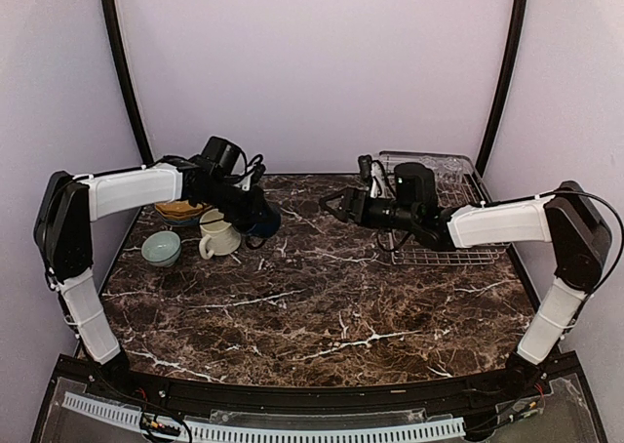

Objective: Unload the mixed dishes from the dish rack
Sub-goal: Place the cup at the corner of the board.

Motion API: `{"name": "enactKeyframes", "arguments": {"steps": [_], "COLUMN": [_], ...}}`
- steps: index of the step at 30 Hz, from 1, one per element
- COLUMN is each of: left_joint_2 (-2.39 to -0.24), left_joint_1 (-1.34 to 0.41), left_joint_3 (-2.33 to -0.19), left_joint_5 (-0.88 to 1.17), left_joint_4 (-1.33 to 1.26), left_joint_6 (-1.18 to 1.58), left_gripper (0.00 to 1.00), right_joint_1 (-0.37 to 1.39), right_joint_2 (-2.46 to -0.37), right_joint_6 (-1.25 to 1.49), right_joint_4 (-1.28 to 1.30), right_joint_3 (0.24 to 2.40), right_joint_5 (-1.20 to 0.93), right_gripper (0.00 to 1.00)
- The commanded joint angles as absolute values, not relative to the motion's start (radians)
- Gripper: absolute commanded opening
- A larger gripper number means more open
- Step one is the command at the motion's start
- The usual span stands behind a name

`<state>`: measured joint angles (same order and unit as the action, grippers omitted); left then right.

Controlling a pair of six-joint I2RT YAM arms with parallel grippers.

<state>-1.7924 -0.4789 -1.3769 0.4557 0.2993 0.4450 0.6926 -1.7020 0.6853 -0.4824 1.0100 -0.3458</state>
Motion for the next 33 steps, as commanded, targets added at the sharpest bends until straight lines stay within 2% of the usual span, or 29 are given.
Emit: {"name": "enactKeyframes", "arguments": {"steps": [1, 4, 17, 33], "left_joint_2": [-1.829, -1.860, -1.966, -2.014], "left_joint_1": [-0.567, -0.603, -0.611, -0.611], "left_joint_3": [-1.503, -1.532, -1.601, -1.654], "left_joint_5": [0.183, 0.096, 0.052, 0.046], "left_joint_4": [0.589, 0.634, 0.666, 0.707], "left_joint_6": [0.250, 0.226, 0.178, 0.148], "left_gripper": [0.01, 0.01, 0.01, 0.13], "right_joint_1": [0.690, 0.691, 0.691, 0.692], "right_joint_2": [-1.689, -1.695, -1.700, -1.664], "right_joint_6": [0.630, 0.628, 0.621, 0.597], "right_joint_4": [-0.426, -0.426, -0.419, -0.396], "right_joint_3": [1.025, 1.030, 1.044, 1.021], "right_joint_5": [-0.303, -0.308, -0.310, -0.274], "right_gripper": [0.85, 0.85, 0.86, 0.87]}}
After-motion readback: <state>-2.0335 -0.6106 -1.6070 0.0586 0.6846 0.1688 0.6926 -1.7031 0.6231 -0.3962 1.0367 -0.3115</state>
